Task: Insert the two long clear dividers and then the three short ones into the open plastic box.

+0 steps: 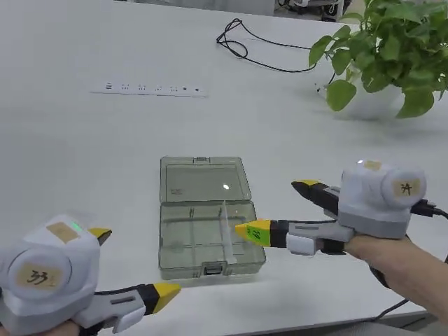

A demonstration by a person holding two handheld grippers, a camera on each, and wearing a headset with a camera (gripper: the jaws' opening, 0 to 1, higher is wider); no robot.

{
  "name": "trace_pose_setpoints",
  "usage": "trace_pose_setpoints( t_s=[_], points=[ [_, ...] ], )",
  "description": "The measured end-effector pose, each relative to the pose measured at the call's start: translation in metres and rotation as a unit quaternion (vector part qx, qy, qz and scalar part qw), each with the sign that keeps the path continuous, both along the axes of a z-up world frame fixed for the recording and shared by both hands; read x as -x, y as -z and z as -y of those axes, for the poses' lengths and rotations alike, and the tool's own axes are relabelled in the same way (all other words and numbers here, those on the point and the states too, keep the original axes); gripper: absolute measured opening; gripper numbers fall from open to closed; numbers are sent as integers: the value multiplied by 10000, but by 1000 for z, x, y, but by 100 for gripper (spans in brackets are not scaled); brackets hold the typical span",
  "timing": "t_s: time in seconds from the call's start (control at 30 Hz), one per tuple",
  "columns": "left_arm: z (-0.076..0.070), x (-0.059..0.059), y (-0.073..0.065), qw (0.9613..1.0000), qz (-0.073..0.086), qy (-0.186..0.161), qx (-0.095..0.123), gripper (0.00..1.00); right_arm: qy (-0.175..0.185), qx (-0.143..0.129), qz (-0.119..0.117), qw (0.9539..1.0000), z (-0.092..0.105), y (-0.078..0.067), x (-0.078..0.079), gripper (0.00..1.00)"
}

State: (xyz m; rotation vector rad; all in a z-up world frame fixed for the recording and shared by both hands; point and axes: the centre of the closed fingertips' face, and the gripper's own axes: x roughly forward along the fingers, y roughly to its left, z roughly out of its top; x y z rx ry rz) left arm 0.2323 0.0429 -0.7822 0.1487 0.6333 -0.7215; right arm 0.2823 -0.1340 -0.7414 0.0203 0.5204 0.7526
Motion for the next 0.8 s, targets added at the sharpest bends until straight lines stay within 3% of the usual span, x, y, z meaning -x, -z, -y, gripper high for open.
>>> trace_pose_setpoints(
  t_s=[0.33, 0.5, 0.67, 0.8],
  points=[
    [-25, -4, 1, 9987, -154, -471, -98, 83, -119, 10, 180, 9998, 14, 6, 11, 100],
    [-41, -6, 5, 9972, -251, -682, -187, 83, -78, -59, 154, 9998, 19, 10, 13, 100],
    [-61, -7, 9, 9934, -538, -981, -267, 84, -66, -109, 156, 9998, 20, 9, 17, 100],
    [-78, -7, 16, 9897, -732, -1101, -545, 84, -101, -69, 167, 9998, 21, 10, 20, 100]
  ],
)
